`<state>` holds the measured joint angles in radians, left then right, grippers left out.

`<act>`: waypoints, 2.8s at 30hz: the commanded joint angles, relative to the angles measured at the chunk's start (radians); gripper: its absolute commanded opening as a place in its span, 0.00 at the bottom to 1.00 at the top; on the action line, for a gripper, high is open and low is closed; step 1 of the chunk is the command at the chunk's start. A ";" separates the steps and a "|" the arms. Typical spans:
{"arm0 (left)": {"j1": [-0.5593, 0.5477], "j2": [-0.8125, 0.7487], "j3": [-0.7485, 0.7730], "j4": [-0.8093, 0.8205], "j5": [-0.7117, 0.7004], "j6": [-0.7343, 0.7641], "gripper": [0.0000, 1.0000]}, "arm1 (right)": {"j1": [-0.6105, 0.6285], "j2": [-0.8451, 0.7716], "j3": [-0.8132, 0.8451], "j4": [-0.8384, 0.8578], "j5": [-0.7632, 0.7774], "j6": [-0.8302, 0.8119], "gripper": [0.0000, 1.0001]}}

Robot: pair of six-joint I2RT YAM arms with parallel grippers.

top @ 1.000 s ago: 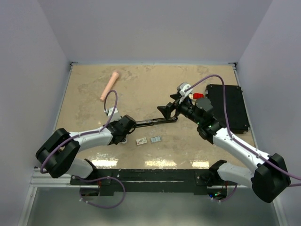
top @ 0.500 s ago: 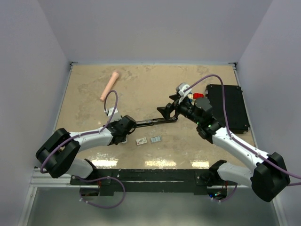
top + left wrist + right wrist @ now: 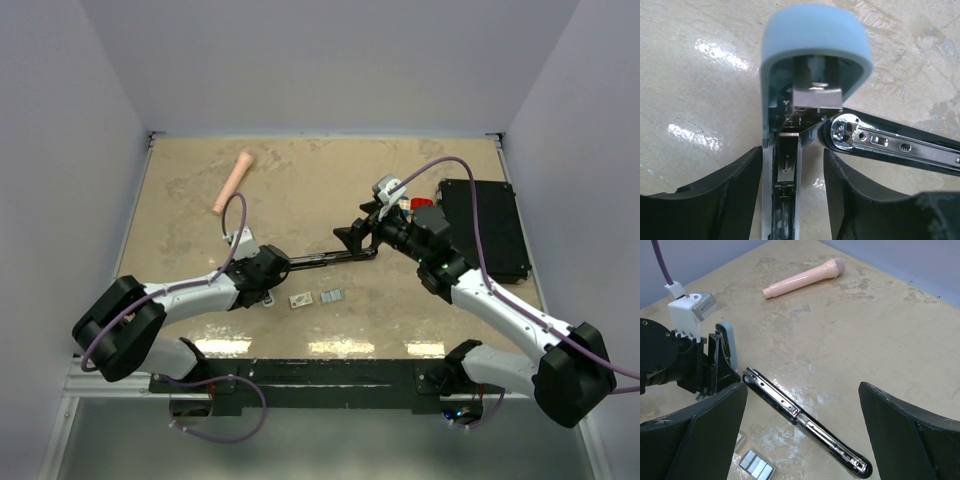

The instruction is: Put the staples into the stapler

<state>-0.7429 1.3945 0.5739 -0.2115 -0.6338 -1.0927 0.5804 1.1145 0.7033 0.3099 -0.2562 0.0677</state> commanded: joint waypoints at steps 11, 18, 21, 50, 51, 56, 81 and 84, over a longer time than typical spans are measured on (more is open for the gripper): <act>-0.016 -0.135 -0.055 -0.031 0.125 -0.076 0.58 | -0.004 0.002 0.059 -0.015 -0.015 -0.002 0.99; -0.018 -0.230 -0.077 -0.038 0.155 -0.064 0.73 | -0.004 0.008 0.067 -0.045 -0.015 0.021 0.99; -0.016 -0.285 -0.082 -0.051 0.166 -0.049 0.76 | -0.004 0.014 0.079 -0.074 -0.008 0.038 0.99; -0.012 -0.873 0.144 -0.082 -0.098 0.929 0.90 | 0.426 0.433 0.324 -0.719 0.477 0.391 0.78; 0.005 -0.884 0.138 -0.080 -0.087 0.932 0.90 | 0.455 0.444 0.331 -0.730 0.500 0.408 0.75; 0.062 -0.911 0.109 -0.071 -0.040 0.938 0.91 | 0.493 0.485 0.363 -0.749 0.517 0.478 0.51; 0.175 -0.919 0.093 -0.049 0.100 0.922 0.90 | 0.492 0.616 0.418 -0.758 0.560 0.514 0.24; 0.177 -0.917 0.093 -0.048 0.105 0.924 0.90 | 0.492 0.622 0.420 -0.755 0.560 0.515 0.24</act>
<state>-0.5751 0.4721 0.6724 -0.2996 -0.5461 -0.1867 1.0733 1.7309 1.0824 -0.4488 0.2718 0.5606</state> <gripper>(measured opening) 0.902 0.240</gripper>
